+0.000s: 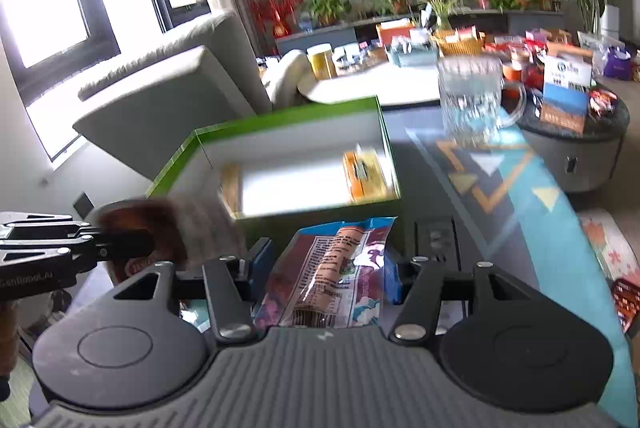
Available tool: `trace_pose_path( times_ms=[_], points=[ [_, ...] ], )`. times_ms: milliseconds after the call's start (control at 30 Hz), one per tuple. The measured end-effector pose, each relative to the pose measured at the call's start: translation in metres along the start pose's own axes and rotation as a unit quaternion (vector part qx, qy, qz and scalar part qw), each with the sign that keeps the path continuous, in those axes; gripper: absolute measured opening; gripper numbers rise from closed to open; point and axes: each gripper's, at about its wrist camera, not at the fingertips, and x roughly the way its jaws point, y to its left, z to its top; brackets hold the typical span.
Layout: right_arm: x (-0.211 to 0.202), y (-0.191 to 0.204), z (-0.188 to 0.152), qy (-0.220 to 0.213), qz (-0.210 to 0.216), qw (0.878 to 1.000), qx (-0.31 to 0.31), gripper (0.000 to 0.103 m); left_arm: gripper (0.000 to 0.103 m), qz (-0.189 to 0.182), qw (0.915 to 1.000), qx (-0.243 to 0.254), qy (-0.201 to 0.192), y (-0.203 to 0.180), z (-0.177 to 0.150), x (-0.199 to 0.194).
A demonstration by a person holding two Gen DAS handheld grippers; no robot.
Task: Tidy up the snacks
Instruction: 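Carry both held packs over the green box and release them inside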
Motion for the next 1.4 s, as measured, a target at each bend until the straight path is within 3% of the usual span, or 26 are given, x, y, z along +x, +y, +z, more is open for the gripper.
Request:
trace_pose_path(
  times_ms=[167,333,400,467,500,633,1033,1133,1233,1267,1300,1400],
  points=[
    [0.004,0.003,0.016,-0.025,0.006,1.0,-0.003,0.031,0.004,0.003,0.9995,-0.016,-0.027,0.003,0.014,-0.003],
    [0.008,-0.001,0.017,-0.025,0.012,1.0,-0.005,0.031,0.008,-0.02,0.9995,0.024,0.008,-0.001,0.003,0.002],
    [0.012,-0.004,0.012,-0.016,0.011,1.0,-0.002,0.031,0.031,-0.026,0.9974,0.058,0.035,-0.005,-0.007,0.007],
    [0.017,-0.008,0.009,-0.005,0.007,1.0,0.006,0.031,0.045,-0.022,0.9936,0.093,0.06,-0.01,-0.017,0.016],
    [0.019,-0.009,0.008,-0.001,0.006,1.0,0.01,0.031,0.046,-0.019,0.991,0.112,0.071,-0.012,-0.022,0.021],
    [0.017,-0.01,0.006,0.004,0.006,1.0,0.013,0.031,0.046,-0.023,0.9851,0.141,0.096,-0.006,-0.028,0.04],
    [0.013,-0.004,0.005,0.008,0.006,1.0,0.003,0.031,0.05,-0.089,0.977,0.108,0.161,0.032,-0.038,0.078],
    [0.015,-0.003,0.005,0.011,0.007,1.0,0.002,0.031,0.054,-0.082,0.9783,0.124,0.144,0.031,-0.044,0.078],
    [0.017,-0.003,0.005,0.013,0.007,1.0,0.002,0.031,0.055,-0.083,0.9815,0.106,0.136,0.035,-0.043,0.077],
    [0.017,-0.002,0.005,0.014,0.007,1.0,0.002,0.031,0.048,-0.078,0.9835,0.09,0.136,0.037,-0.042,0.078],
    [0.018,-0.002,0.005,0.015,0.007,1.0,0.002,0.031,0.031,-0.07,0.9861,0.074,0.132,0.039,-0.04,0.077],
    [0.019,0.0,0.006,0.014,0.009,1.0,0.001,0.031,0.023,-0.069,0.991,0.073,0.089,0.033,-0.035,0.061]
  ],
)
